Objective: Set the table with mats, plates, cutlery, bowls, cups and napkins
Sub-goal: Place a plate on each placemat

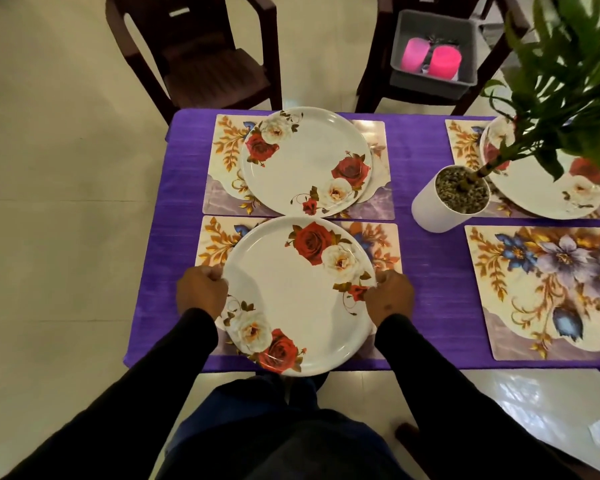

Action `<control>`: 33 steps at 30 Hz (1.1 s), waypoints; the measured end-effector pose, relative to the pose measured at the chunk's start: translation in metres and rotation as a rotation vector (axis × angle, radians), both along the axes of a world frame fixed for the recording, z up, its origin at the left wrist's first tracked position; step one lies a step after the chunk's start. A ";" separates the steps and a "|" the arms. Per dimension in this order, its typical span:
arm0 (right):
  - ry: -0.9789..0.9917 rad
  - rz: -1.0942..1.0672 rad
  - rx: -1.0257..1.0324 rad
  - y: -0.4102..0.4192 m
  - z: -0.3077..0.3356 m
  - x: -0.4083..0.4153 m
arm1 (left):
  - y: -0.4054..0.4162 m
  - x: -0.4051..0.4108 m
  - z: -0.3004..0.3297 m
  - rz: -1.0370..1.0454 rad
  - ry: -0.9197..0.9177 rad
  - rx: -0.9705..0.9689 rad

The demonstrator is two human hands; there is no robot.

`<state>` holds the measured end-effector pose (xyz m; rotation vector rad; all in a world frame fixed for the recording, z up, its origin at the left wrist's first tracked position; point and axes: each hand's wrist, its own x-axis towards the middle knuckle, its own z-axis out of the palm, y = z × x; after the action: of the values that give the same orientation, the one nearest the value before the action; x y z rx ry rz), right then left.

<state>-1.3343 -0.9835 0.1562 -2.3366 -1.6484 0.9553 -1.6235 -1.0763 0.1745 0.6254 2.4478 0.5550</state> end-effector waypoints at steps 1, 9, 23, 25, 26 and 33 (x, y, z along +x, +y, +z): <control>0.005 -0.013 -0.008 0.001 0.000 0.001 | -0.001 0.000 -0.001 0.003 -0.005 -0.002; 0.028 -0.061 0.000 0.001 0.003 0.002 | -0.007 0.006 -0.006 0.007 0.001 0.006; -0.015 -0.064 -0.015 0.002 0.009 -0.002 | -0.007 0.005 -0.016 0.023 -0.002 0.009; -0.003 -0.066 -0.018 0.003 0.011 -0.003 | -0.007 0.005 -0.016 0.023 -0.004 0.006; -0.002 -0.067 -0.018 0.003 0.012 -0.003 | -0.006 0.005 -0.016 0.022 -0.007 0.004; -0.025 -0.047 -0.016 0.002 0.015 -0.003 | -0.007 0.003 -0.018 0.012 -0.011 0.008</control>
<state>-1.3376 -0.9816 0.1709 -2.3955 -1.5931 0.9379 -1.6200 -1.0837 0.1564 0.6100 2.4414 0.5713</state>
